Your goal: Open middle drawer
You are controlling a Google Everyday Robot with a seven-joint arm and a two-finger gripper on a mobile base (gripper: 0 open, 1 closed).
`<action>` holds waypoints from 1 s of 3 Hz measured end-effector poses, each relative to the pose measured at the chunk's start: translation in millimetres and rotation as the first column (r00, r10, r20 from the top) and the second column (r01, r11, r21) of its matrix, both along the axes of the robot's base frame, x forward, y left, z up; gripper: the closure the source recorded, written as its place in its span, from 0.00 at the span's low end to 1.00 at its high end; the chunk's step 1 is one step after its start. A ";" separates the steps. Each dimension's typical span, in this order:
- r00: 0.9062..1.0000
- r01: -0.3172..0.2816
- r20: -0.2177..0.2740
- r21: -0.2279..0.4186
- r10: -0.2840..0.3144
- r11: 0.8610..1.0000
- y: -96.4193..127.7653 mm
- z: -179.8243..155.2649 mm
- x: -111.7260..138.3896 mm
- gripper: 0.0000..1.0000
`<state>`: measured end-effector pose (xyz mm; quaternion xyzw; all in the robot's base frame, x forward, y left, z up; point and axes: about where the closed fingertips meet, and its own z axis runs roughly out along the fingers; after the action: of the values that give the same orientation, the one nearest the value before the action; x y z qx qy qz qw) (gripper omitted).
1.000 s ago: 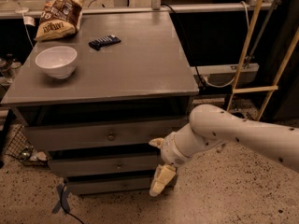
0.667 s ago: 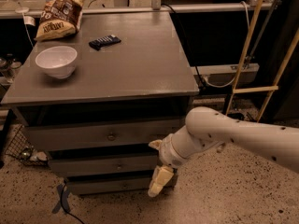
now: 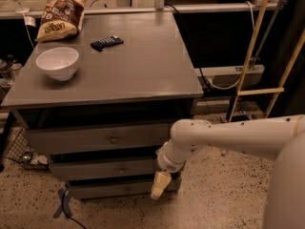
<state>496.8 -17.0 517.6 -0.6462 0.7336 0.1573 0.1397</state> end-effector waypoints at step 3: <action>0.995 0.032 0.101 -0.099 -0.021 0.995 7.7 -47.5 39.0 0.00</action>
Offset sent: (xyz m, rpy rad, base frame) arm 0.0486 0.0089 -0.0454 -0.0771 -0.1255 -0.0338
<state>535.9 -9.3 470.1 -0.6497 0.7412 0.0859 0.1456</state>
